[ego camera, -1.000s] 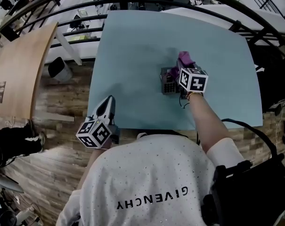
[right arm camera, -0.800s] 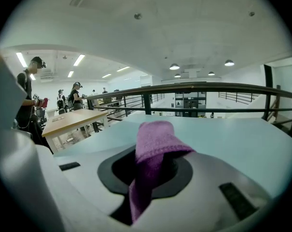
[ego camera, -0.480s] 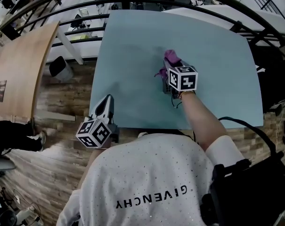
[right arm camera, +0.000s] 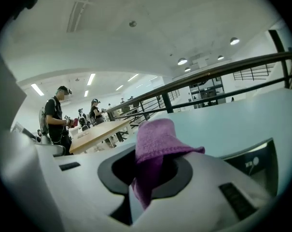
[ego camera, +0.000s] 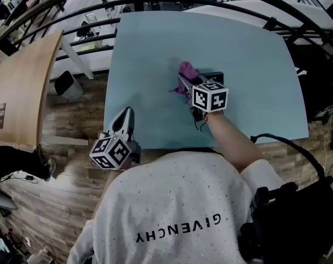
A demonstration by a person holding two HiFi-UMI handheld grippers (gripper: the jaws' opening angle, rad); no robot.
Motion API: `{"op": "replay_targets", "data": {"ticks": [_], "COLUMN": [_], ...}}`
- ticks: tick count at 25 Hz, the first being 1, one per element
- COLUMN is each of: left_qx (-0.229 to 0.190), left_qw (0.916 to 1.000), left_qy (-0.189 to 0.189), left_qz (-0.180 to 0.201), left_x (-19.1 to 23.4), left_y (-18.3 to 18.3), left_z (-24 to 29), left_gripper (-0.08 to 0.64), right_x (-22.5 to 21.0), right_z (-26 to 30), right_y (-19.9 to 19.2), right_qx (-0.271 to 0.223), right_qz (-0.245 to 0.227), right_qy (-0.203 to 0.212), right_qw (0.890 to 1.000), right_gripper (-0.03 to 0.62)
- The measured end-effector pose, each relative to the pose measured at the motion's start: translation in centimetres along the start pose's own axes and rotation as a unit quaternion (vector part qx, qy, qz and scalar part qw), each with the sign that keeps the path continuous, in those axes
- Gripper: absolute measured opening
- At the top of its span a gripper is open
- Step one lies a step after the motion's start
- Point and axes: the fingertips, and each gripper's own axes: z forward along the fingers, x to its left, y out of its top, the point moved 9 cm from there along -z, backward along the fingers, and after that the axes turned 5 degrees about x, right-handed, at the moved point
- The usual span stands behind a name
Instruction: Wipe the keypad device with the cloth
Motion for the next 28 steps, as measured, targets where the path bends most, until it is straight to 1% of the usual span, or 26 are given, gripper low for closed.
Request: {"op": "replay_targets", "data": {"ticks": [2, 6, 10, 16, 19, 21, 26, 28], "left_qx": [0.001, 0.0, 0.003, 0.0, -0.007, -0.009, 0.0, 0.005], "left_qw": [1.0, 0.9998, 0.9994, 0.9998, 0.9998, 0.9998, 1.0, 1.0], "left_qy": [-0.005, -0.011, -0.011, -0.016, -0.01, -0.007, -0.001, -0.002], "left_qz": [0.002, 0.016, 0.034, 0.015, 0.013, 0.014, 0.002, -0.005], "left_x": [-0.1, -0.5, -0.8, -1.3, -1.6, -1.9, -2.0, -2.2], "left_y": [0.2, 0.4, 0.2, -0.1, -0.2, -0.2, -0.9, -1.4], "left_z": [0.2, 0.7, 1.3, 1.3, 1.1, 0.9, 0.2, -0.1], "left_gripper": [0.0, 0.0, 0.0, 0.0, 0.0, 0.0, 0.0, 0.0], "right_x": [0.1, 0.5, 0.5, 0.6, 0.7, 0.7, 0.5, 0.4], "right_z": [-0.4, -0.9, -1.4, -2.5, -2.9, -3.1, -3.5, -3.7], "right_y": [-0.5, -2.0, -3.4, -5.6, -7.0, -7.8, -9.9, -10.6], "right_qx": [0.006, 0.036, 0.064, 0.096, 0.118, 0.125, 0.147, 0.161], "right_qz": [0.007, -0.009, -0.011, 0.013, 0.011, 0.012, 0.027, 0.043], "right_qy": [-0.004, -0.02, -0.022, -0.002, 0.005, 0.012, 0.028, 0.039], "right_qw": [1.0, 0.999, 0.998, 0.995, 0.993, 0.992, 0.988, 0.985], "right_gripper": [0.049, 0.05, 0.049, 0.049, 0.049, 0.049, 0.049, 0.049]}}
